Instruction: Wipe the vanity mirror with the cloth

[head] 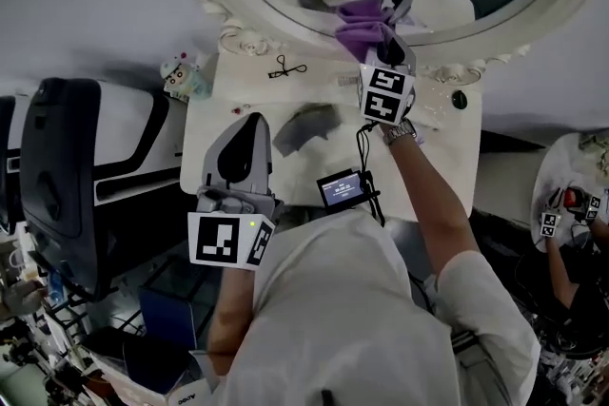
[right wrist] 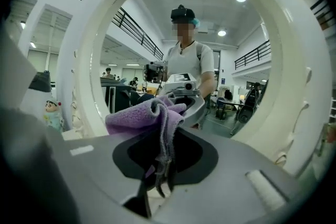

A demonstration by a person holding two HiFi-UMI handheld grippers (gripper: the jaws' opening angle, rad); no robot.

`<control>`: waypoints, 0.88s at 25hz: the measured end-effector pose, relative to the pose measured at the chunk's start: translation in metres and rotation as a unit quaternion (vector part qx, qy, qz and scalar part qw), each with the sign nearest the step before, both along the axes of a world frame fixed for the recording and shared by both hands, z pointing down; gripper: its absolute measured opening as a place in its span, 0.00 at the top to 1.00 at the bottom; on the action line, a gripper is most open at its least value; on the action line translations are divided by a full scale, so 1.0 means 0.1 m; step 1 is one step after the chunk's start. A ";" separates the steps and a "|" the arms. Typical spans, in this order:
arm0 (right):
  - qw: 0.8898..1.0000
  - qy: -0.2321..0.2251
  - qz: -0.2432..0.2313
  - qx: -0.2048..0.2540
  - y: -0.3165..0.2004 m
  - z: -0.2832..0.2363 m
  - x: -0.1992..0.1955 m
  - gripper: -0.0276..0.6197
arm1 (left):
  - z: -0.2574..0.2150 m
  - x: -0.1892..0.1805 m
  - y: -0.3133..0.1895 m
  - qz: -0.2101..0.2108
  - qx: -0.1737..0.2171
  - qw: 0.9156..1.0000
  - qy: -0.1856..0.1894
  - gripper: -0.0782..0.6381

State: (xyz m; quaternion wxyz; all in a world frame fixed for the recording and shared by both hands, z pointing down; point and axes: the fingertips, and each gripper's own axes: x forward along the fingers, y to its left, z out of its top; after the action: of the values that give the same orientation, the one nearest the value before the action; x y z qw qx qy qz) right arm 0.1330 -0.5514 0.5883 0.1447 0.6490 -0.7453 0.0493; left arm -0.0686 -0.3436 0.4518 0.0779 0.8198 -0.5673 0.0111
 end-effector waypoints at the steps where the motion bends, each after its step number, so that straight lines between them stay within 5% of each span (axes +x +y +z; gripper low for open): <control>1: 1.000 0.006 0.014 0.004 0.01 -0.03 0.16 0.85 | 0.00 0.07 -0.04 0.014 0.002 1.000 0.002 0.89; 8: 0.992 0.005 0.128 0.014 0.15 -0.19 1.26 0.86 | 0.02 0.54 -0.24 0.097 0.010 0.995 0.021 0.89; 13: 0.985 0.005 0.165 0.042 0.32 -0.52 1.55 0.86 | -0.01 0.78 -0.25 0.140 0.015 0.990 0.031 0.89; 22: 0.972 -0.188 0.095 0.103 1.46 -1.02 1.19 0.87 | 0.07 0.66 -0.10 0.191 0.015 0.980 0.044 0.89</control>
State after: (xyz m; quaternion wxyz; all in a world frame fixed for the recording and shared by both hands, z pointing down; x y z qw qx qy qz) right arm 0.2522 -0.4056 0.4859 -0.0713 0.7073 -0.6952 0.1069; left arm -0.0024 -0.3533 0.4591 0.0869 0.9138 -0.3962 -0.0192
